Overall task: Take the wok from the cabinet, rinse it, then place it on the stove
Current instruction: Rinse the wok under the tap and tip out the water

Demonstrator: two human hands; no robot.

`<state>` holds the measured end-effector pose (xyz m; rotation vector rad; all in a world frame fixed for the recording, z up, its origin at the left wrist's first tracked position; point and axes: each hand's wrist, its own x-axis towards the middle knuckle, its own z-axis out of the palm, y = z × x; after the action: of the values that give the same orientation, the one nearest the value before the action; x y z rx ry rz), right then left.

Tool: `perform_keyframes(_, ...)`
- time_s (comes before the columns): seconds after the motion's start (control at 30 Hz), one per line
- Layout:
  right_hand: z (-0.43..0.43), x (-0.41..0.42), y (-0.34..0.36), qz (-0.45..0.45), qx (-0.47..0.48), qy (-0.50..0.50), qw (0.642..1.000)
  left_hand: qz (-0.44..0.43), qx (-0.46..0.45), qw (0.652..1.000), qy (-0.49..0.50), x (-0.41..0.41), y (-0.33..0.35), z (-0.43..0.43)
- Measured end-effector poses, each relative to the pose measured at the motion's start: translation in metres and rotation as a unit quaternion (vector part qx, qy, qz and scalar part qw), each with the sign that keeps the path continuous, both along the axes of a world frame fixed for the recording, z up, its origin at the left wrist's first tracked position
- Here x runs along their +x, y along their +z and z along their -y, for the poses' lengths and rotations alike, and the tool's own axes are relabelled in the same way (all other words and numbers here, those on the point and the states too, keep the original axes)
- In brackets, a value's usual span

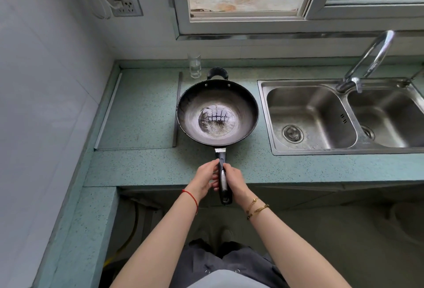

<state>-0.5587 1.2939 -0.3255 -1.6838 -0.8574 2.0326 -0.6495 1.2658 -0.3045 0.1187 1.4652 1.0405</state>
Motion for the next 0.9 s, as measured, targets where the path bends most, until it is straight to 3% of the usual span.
perform_keyframes(0.33,0.009,-0.007,0.006,0.054,0.026,-0.017,0.998,-0.006,-0.01,0.999,-0.033,-0.006,-0.001,-0.002)
perform_keyframes(0.57,0.017,-0.013,0.004,0.14,0.131,-0.021,0.981,-0.005,0.021,0.997,-0.074,-0.012,-0.003,0.0)
perform_keyframes(0.9,0.024,-0.014,-0.003,0.15,0.177,-0.049,0.971,-0.009,0.038,0.996,-0.078,-0.014,-0.014,-0.005)
